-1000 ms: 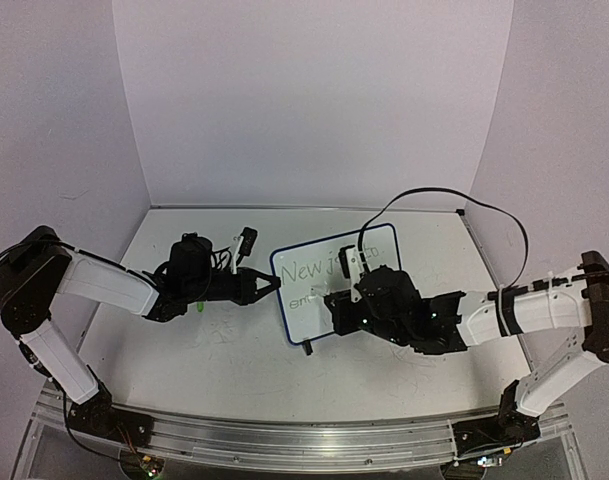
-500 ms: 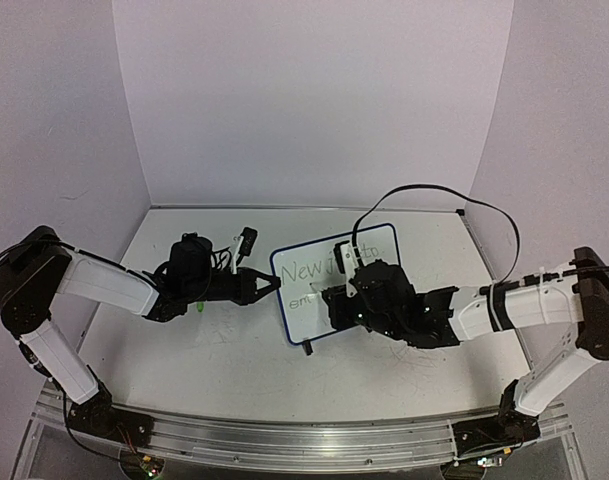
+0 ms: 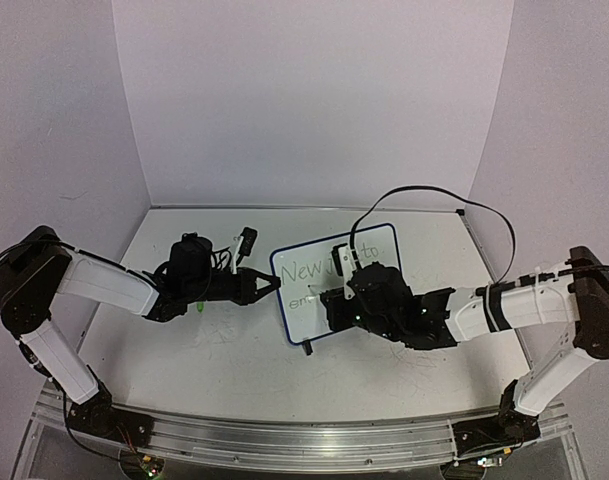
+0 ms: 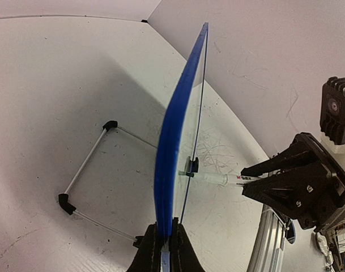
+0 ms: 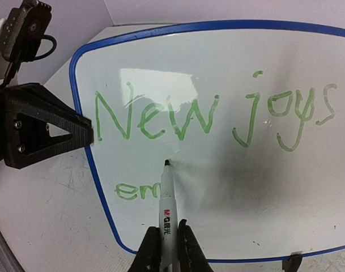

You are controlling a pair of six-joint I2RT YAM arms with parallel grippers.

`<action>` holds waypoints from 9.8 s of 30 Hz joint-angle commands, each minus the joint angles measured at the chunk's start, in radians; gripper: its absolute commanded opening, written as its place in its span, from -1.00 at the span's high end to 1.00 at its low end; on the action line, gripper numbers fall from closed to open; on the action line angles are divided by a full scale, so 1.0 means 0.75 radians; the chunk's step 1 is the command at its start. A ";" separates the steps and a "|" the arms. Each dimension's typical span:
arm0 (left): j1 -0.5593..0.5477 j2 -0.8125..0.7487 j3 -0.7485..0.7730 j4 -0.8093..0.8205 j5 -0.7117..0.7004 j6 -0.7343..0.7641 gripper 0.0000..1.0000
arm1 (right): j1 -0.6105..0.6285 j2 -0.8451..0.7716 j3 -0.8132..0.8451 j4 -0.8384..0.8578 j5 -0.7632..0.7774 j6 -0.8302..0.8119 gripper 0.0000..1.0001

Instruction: Write a sentence on the whiteboard

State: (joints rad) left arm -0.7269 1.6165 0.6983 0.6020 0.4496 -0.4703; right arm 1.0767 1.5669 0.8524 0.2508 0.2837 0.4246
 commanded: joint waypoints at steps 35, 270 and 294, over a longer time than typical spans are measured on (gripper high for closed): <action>-0.013 -0.031 0.005 -0.057 0.014 0.032 1.00 | 0.026 0.002 -0.023 0.015 0.051 0.052 1.00; -0.013 -0.048 -0.011 -0.099 -0.021 0.057 1.00 | -0.021 -0.148 -0.153 0.026 0.103 0.076 1.00; -0.013 -0.056 -0.011 -0.103 -0.021 0.059 1.00 | -0.032 -0.059 -0.111 0.048 0.047 0.045 1.00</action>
State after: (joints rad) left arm -0.7322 1.5955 0.6849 0.5747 0.4404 -0.4442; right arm 1.0545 1.4995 0.7391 0.2553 0.3450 0.4739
